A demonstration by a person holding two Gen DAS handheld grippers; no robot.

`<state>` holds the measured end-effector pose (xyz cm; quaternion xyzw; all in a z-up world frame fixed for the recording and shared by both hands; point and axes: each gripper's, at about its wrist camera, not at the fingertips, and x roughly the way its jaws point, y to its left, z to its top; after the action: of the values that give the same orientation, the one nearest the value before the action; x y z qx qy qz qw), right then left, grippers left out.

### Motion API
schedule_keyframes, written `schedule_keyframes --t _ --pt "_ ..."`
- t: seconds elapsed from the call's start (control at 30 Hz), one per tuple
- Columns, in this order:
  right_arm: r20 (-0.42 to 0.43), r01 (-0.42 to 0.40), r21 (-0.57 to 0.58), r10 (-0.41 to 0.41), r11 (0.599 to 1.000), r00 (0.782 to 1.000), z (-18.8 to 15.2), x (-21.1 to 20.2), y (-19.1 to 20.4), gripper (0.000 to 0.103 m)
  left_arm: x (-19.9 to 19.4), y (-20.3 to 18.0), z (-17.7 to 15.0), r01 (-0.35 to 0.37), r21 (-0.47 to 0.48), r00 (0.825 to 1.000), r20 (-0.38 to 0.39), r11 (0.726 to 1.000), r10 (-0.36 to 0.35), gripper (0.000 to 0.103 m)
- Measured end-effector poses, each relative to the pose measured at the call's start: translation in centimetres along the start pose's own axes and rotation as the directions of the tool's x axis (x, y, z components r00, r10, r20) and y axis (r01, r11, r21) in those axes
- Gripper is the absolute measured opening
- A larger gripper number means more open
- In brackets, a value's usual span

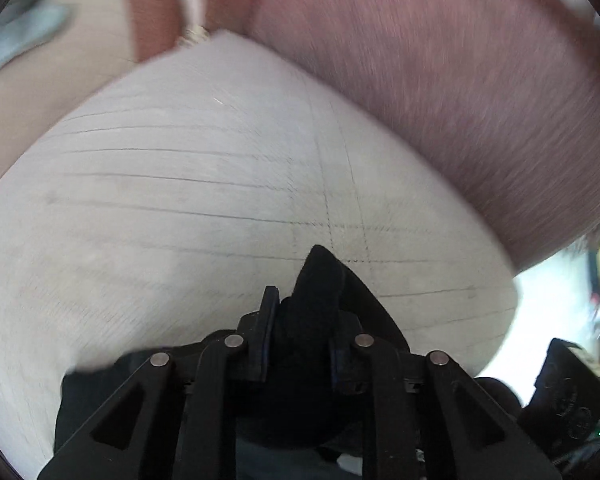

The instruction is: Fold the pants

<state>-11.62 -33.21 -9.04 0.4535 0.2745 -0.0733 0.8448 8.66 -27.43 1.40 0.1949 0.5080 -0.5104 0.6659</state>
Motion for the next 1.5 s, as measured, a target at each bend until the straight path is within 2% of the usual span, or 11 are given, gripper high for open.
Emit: schedule_keyframes --t 0.1,0.27,0.43,0.57,0.73,0.83,0.97,1.17,1.27,1.33,1.5 --pt "-0.013 -0.020 -0.115 0.018 0.993 1.000 -1.0 -0.4 3.9 0.023 -5.2 3.0 -2.7 0.061 -0.105 0.993 0.103 0.993 -0.051 0.019" --pt "-0.109 -0.061 -0.309 0.028 0.949 0.994 -4.2 1.8 11.6 0.023 -11.0 10.2 -9.4 0.102 -0.285 0.975 0.221 0.953 -0.038 0.020" --pt "-0.234 -0.074 -0.457 -0.040 0.887 0.972 -9.0 6.8 16.8 0.023 -11.3 17.7 -16.2 0.168 -0.478 0.963 0.265 0.862 -0.041 0.020" --pt "-0.288 -0.071 -0.542 -0.106 0.837 0.952 -12.2 10.5 19.2 0.025 -11.1 22.2 -20.7 0.249 -0.580 0.945 0.322 0.775 -0.063 0.030" --pt "-0.327 -0.119 -0.621 -0.118 0.775 0.938 -14.2 13.1 21.8 0.062 -11.3 25.9 -24.3 0.323 -0.660 0.926 0.369 0.678 -0.082 0.033" --pt "-0.357 -0.168 -0.638 -0.096 0.752 0.929 -15.2 13.1 22.5 0.073 -11.4 26.5 -26.0 0.337 -0.691 0.922 0.379 0.640 -0.077 0.043" --pt "-0.376 -0.201 -0.646 -0.078 0.736 0.923 -15.9 12.7 23.2 0.076 -12.1 28.0 -28.5 0.379 -0.722 0.905 0.419 0.579 -0.070 0.044" --pt "-0.390 -0.217 -0.637 -0.067 0.740 0.918 -15.5 11.6 21.7 0.077 -14.3 28.3 -30.5 0.353 -0.739 0.904 0.428 0.574 -0.004 0.052" --pt "-0.392 -0.213 -0.635 -0.072 0.742 0.917 -15.5 10.1 20.5 0.077 -15.0 28.9 -31.6 0.292 -0.773 0.924 0.379 0.563 0.042 0.052" --pt "-0.391 -0.212 -0.626 -0.067 0.750 0.918 -14.9 9.2 19.9 0.077 -16.0 28.4 -32.0 0.280 -0.773 0.924 0.378 0.569 0.059 0.052" --pt "-0.327 -0.173 -0.570 -0.028 0.803 0.945 -11.6 5.7 17.1 0.077 -18.5 22.6 -28.5 0.285 -0.652 0.902 0.430 0.703 0.033 0.053"
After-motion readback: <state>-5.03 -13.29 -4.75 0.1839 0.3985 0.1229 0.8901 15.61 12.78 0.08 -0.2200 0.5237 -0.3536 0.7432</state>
